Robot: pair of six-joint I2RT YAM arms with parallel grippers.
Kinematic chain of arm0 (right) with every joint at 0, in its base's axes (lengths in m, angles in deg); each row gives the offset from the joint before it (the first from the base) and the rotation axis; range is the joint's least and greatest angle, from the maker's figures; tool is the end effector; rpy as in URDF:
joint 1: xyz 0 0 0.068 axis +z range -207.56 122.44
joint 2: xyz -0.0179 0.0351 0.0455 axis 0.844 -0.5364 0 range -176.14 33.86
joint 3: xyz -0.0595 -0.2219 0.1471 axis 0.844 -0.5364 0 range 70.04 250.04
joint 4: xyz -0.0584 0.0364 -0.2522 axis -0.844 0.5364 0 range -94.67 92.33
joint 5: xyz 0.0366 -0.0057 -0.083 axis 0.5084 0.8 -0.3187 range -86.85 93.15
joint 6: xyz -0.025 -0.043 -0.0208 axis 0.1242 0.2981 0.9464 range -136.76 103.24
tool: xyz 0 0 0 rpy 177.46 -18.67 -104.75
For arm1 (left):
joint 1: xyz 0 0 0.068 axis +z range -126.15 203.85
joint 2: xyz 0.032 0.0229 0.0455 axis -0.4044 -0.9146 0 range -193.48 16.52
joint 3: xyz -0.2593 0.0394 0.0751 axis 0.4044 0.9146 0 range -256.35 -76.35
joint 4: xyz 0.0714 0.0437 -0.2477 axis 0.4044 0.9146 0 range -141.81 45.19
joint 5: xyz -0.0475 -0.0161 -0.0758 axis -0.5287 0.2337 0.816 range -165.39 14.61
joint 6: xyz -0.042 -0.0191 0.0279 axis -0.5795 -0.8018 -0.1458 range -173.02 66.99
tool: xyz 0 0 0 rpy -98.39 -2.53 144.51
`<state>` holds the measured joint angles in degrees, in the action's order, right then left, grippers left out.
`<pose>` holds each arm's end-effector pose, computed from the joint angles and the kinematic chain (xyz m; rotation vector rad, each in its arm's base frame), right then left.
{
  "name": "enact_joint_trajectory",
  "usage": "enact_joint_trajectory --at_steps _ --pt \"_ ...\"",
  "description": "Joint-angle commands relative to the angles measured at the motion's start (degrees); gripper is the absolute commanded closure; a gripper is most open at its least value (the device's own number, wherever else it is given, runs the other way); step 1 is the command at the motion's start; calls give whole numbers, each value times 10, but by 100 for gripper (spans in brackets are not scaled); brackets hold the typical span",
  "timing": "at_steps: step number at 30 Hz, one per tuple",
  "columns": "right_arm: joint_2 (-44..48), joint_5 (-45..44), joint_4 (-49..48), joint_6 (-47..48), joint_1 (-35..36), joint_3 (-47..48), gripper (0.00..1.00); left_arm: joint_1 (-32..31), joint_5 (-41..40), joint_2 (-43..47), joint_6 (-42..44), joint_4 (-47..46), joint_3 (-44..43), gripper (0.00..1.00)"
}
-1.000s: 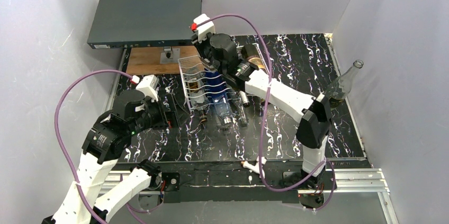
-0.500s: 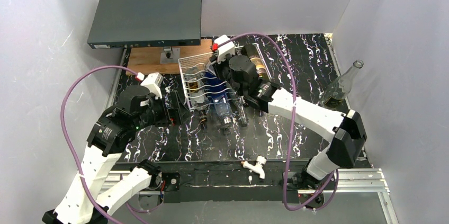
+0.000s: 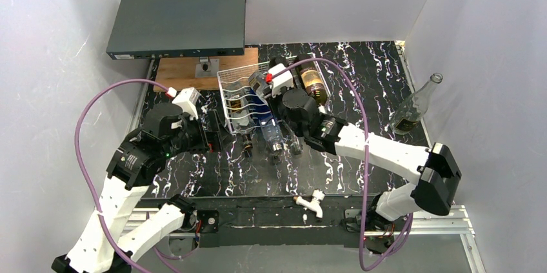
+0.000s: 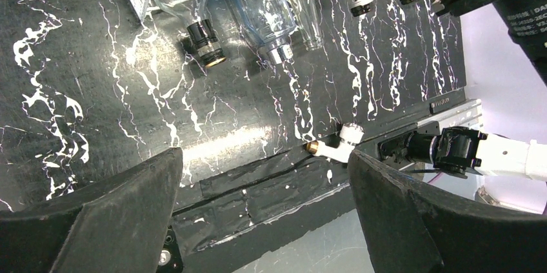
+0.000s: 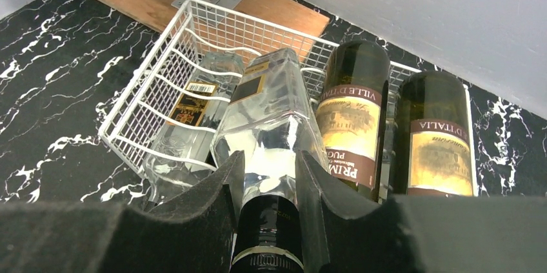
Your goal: Put the wine bottle on the wine rack
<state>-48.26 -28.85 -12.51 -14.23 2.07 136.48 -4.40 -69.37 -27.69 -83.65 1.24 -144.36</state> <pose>0.1877 0.2830 0.3523 -0.4966 1.6196 0.2707 0.1093 -0.0631 0.3979 0.0217 2.1631 -0.7220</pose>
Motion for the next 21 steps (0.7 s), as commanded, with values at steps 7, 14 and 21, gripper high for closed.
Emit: enact_joint_trajectory --at_steps 7,14,21 --pt "-9 2 -25 -90 7 -72 99 -2 13 -5 6 -6 -11 1" --pt "-20 -13 -69 -132 11 -117 99 -1 8 3 6 -4 -6 1" --pt "-64 -20 -96 -143 11 -117 99 -1 12 0 6 -4 -9 1"
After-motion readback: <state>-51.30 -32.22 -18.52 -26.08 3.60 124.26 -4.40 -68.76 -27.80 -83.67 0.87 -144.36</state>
